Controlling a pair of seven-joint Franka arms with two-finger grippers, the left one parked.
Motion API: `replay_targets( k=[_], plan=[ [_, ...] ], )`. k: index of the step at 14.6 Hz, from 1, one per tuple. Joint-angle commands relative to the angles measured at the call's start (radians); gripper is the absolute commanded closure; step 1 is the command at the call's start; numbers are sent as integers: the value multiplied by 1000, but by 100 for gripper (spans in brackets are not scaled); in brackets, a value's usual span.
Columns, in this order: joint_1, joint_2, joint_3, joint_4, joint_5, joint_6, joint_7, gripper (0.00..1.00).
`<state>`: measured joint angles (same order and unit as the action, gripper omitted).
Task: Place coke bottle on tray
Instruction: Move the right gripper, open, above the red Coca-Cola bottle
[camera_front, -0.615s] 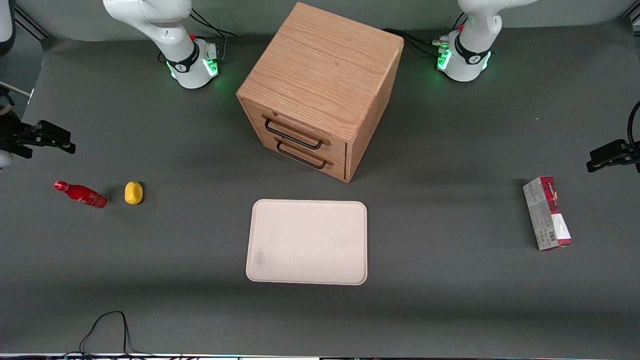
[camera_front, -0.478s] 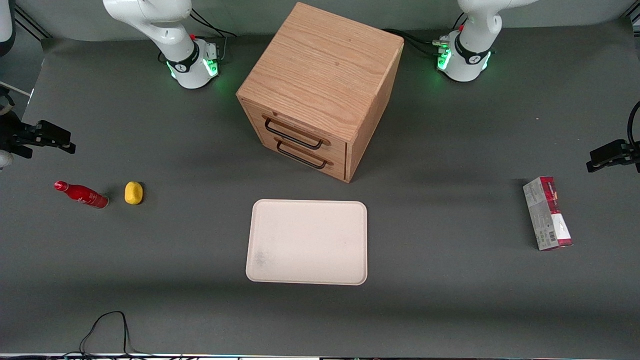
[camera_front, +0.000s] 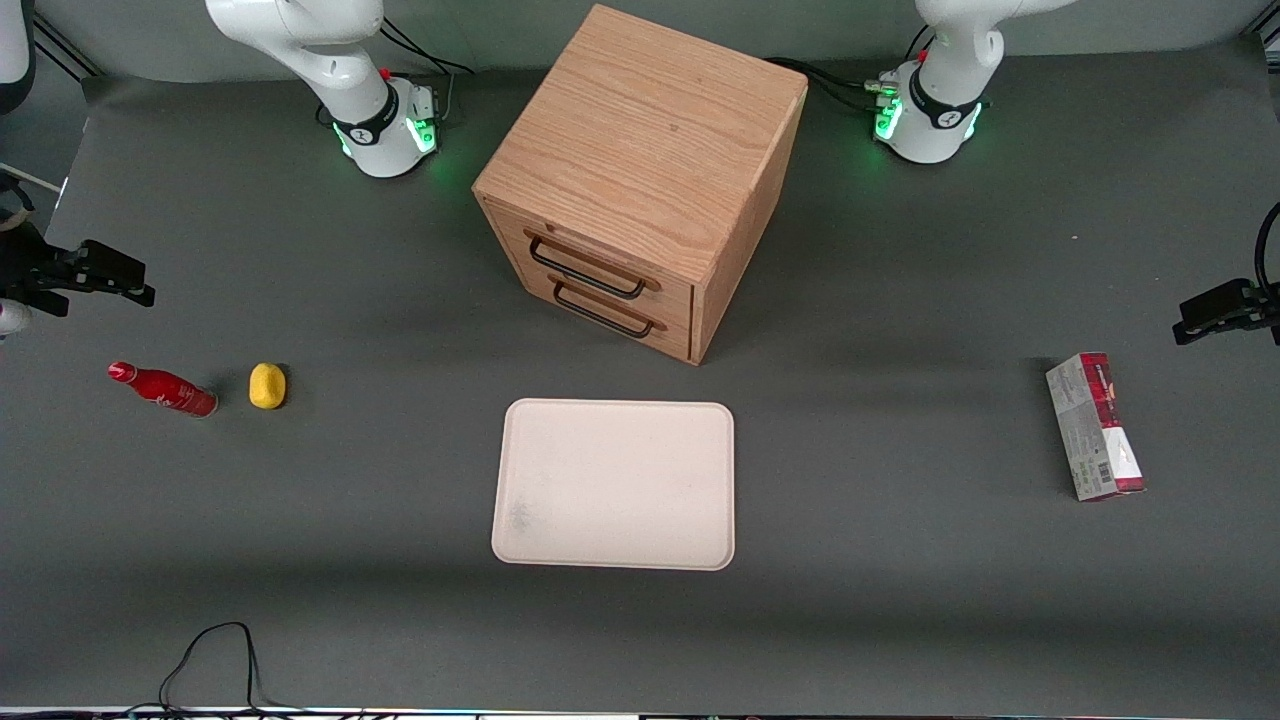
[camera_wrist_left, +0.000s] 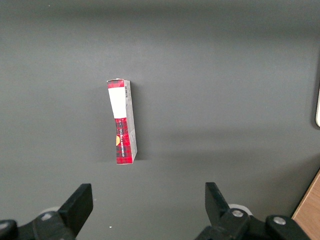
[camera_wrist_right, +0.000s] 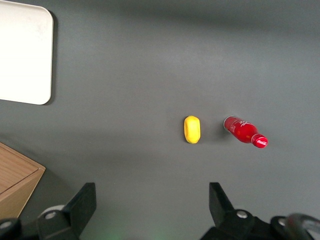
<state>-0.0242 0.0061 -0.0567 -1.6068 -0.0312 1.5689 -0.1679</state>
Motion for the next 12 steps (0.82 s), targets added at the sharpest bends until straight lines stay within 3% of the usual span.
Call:
replay_targets(
  k=[1, 5, 12],
  plan=[
    [12, -3, -9, 4, -10, -12, 24, 0],
    [9, -11, -17, -2, -10, -33, 13, 0],
    [12, -17, -236, 1, -12, -44, -221, 0]
  ],
)
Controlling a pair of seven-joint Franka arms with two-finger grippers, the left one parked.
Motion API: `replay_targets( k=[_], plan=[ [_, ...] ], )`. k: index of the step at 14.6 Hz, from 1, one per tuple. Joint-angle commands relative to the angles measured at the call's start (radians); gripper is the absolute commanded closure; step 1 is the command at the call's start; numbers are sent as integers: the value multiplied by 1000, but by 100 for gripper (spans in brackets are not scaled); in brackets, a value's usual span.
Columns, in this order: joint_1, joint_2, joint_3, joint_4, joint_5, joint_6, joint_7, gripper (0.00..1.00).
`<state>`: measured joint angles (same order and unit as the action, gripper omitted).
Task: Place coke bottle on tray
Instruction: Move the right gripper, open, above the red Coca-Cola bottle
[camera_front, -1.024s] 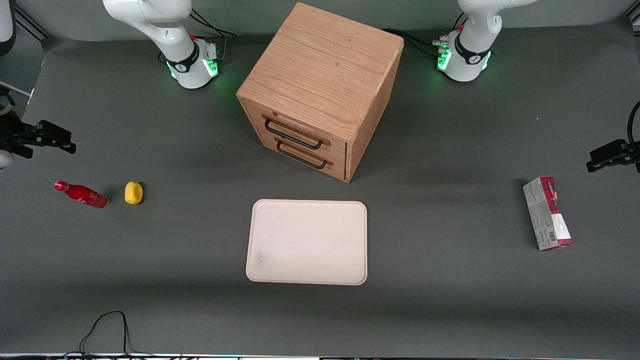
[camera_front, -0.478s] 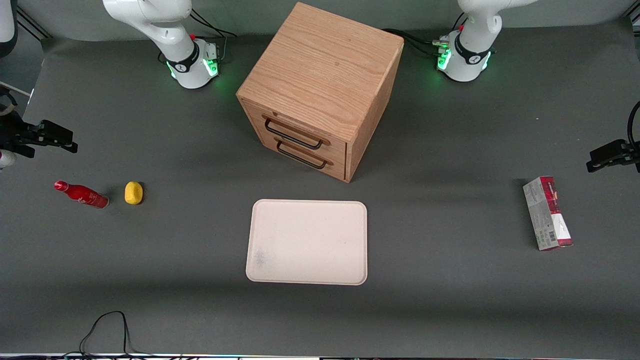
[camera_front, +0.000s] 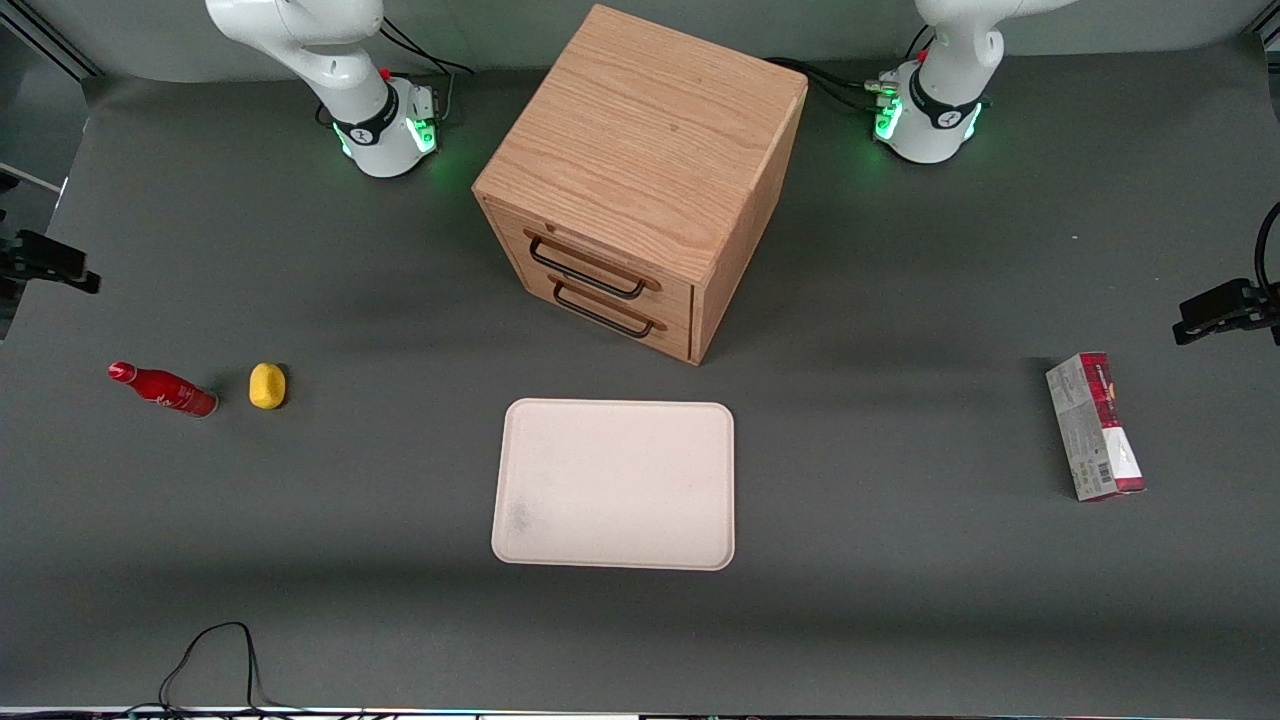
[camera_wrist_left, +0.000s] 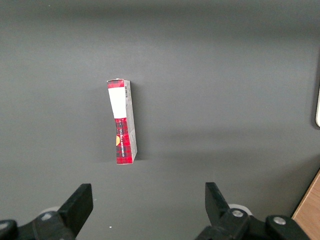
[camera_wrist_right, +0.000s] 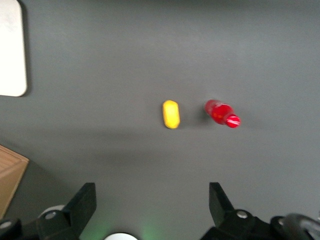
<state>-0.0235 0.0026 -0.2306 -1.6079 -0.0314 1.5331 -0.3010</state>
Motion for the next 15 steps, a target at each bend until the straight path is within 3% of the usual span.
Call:
replay_targets(
  k=[1, 7, 12, 15],
  plan=[
    [11, -13, -96, 2, -12, -5, -130, 0],
    [8, 7, -248, 2, -10, 85, -372, 0],
    [7, 13, -273, -32, 8, 96, -394, 0],
    [8, 8, -274, -140, 21, 197, -395, 0]
  ],
)
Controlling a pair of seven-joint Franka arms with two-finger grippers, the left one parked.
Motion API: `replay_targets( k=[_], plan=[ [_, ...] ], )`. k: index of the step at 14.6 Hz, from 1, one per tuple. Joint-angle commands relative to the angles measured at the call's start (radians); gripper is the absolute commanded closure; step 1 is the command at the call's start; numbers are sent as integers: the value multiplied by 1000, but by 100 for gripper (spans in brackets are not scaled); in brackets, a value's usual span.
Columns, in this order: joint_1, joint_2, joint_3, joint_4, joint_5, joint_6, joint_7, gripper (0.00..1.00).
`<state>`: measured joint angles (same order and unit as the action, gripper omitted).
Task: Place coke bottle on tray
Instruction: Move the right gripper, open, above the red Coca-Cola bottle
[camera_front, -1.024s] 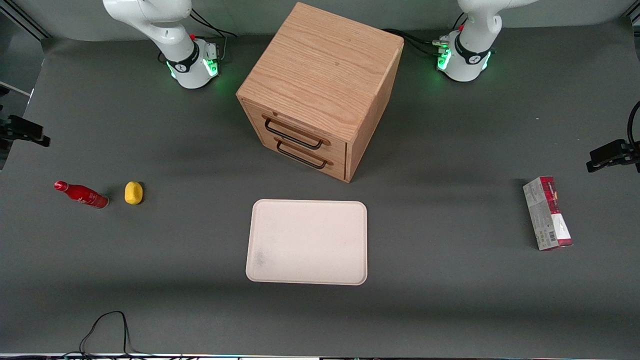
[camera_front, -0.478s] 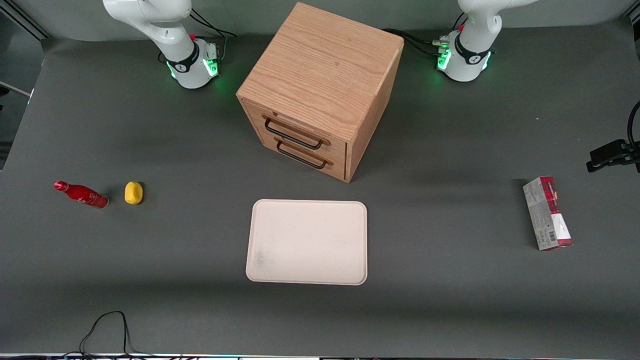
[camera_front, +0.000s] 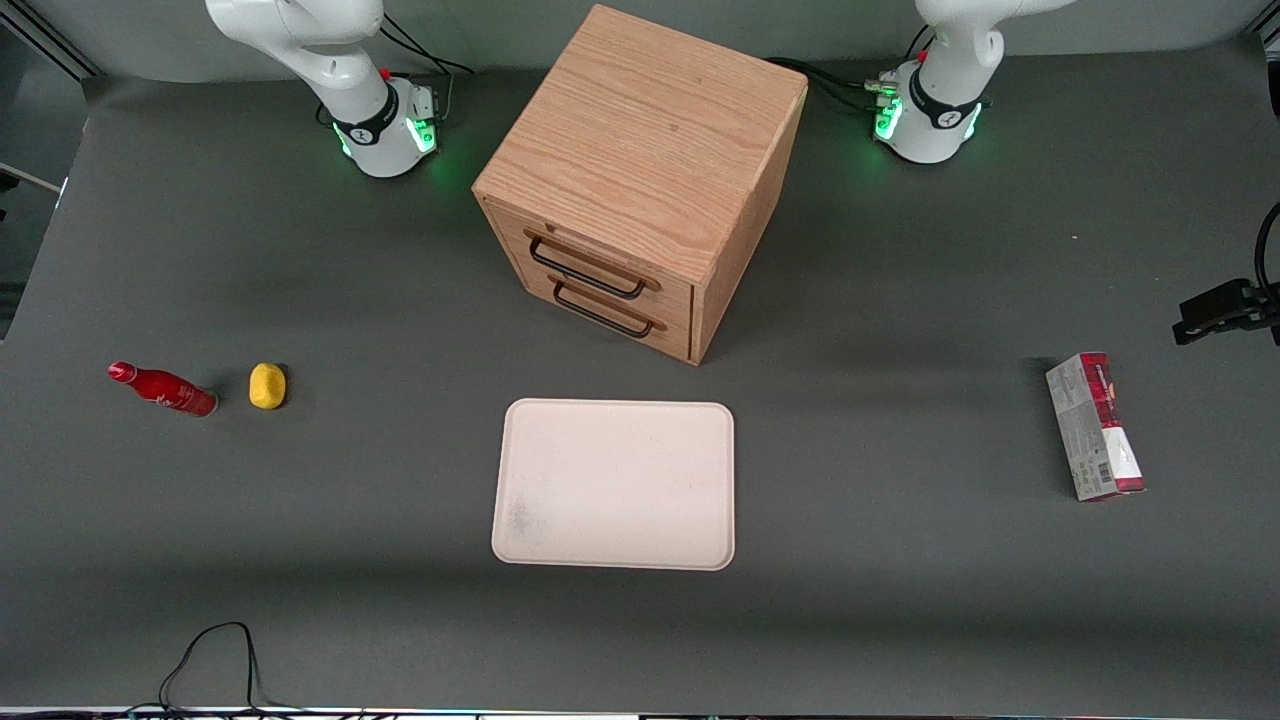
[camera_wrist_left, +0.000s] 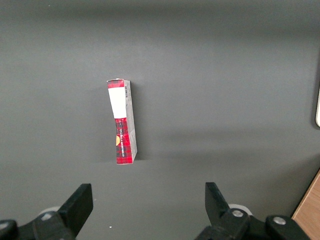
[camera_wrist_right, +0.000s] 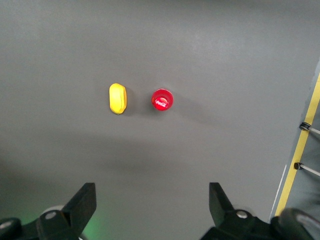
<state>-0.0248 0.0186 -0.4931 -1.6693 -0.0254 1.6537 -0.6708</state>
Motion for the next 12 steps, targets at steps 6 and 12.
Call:
replay_targets(
  k=[6, 12],
  plan=[
    [13, 7, -10, -271, 39, 331, -26, 0],
    [5, 151, -12, -302, 177, 474, -130, 0]
  ],
)
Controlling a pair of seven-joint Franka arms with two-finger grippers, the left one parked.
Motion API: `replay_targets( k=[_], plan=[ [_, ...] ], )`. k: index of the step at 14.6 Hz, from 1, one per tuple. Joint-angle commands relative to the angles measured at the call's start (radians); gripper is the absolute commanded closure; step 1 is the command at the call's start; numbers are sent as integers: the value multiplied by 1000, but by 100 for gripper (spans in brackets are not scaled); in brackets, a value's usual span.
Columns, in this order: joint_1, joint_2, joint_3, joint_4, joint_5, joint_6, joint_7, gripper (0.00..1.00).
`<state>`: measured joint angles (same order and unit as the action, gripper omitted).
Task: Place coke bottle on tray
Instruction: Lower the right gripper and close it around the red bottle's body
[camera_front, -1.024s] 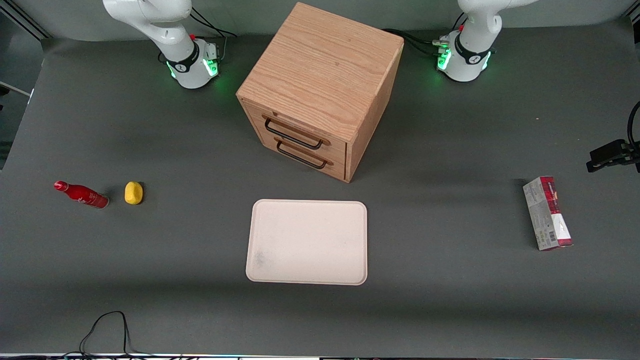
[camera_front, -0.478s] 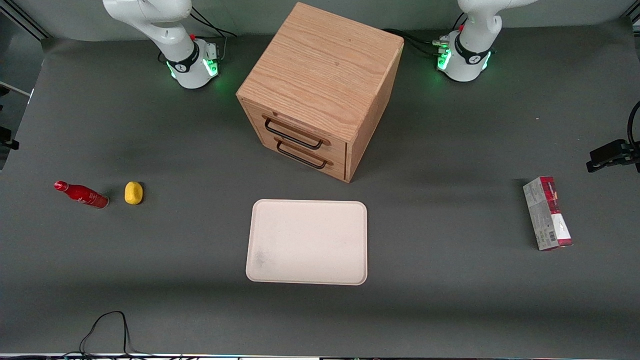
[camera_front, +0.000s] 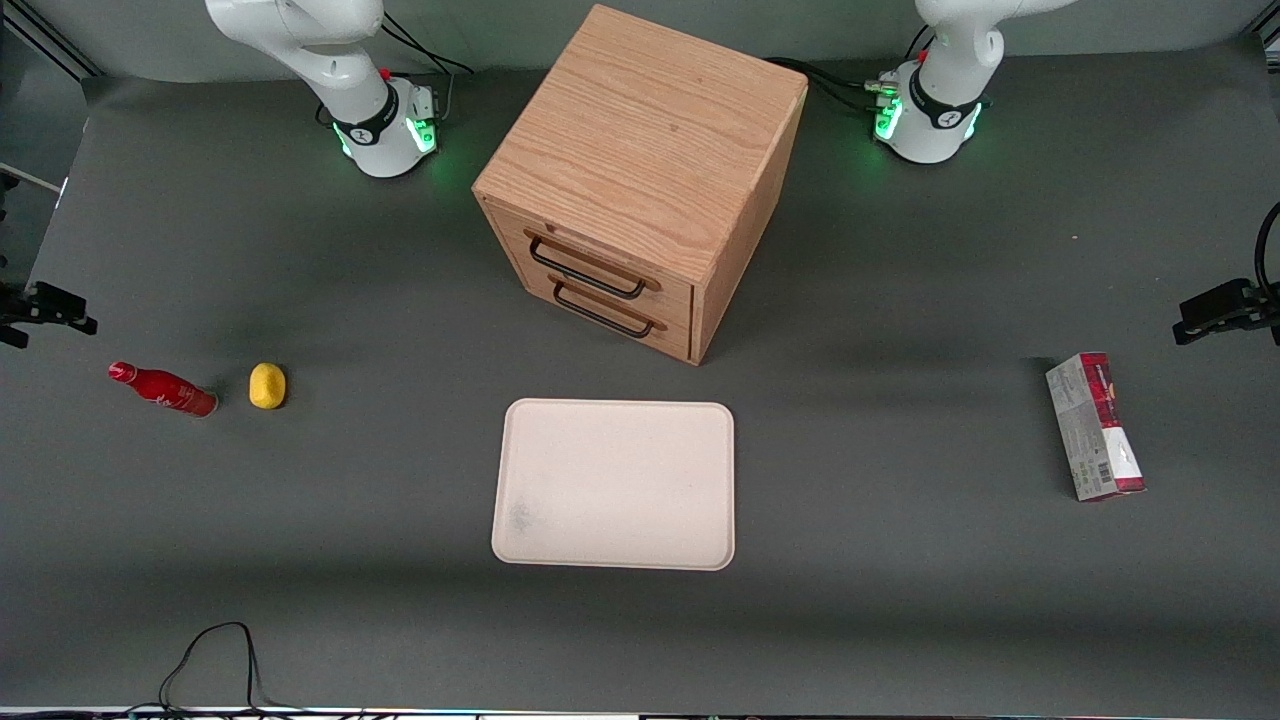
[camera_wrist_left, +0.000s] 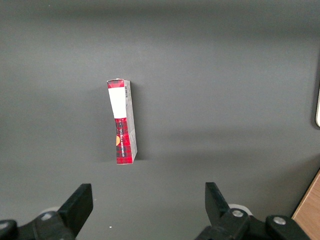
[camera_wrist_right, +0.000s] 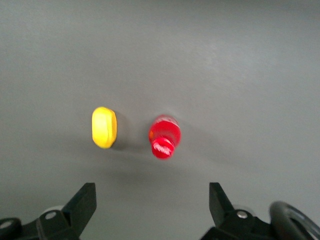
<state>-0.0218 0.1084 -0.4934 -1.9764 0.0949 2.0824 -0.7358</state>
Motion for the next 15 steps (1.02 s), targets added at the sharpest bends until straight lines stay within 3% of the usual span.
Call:
replay_targets(
  k=[1, 7, 15],
  plan=[
    [2, 83, -11, 4, 66, 71, -70, 0],
    [3, 168, -10, -7, 82, 166, -76, 0],
    [5, 169, -10, -97, 100, 260, -91, 0]
  ],
)
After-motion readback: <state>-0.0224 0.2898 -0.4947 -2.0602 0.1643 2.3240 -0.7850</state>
